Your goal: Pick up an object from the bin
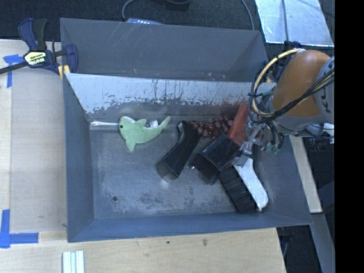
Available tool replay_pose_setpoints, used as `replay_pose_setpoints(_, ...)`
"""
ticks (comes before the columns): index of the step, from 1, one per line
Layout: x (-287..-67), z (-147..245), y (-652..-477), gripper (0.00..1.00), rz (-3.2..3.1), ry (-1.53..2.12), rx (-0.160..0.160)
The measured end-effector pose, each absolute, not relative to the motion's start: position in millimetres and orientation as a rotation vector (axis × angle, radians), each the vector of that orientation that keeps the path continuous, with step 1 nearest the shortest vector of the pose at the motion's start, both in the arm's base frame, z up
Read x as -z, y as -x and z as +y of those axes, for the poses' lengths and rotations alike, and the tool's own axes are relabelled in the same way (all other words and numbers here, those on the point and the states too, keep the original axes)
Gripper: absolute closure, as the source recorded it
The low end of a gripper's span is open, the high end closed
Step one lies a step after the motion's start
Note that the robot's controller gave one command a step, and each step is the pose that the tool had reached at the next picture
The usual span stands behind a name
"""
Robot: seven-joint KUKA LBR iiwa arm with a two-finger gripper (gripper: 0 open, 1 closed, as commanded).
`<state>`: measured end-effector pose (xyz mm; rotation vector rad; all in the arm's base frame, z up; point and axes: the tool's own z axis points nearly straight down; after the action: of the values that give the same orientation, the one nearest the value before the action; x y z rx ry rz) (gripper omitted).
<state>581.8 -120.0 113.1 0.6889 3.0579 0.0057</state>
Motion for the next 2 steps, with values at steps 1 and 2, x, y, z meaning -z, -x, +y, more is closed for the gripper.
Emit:
replay_pose_setpoints(1, -108.6, -101.4, -609.9, 0.0, 3.067, -0.558, 0.011)
replay_pose_setpoints(2, -89.0, -77.7, -617.9, 0.0, 3.058, -0.642, 0.005)
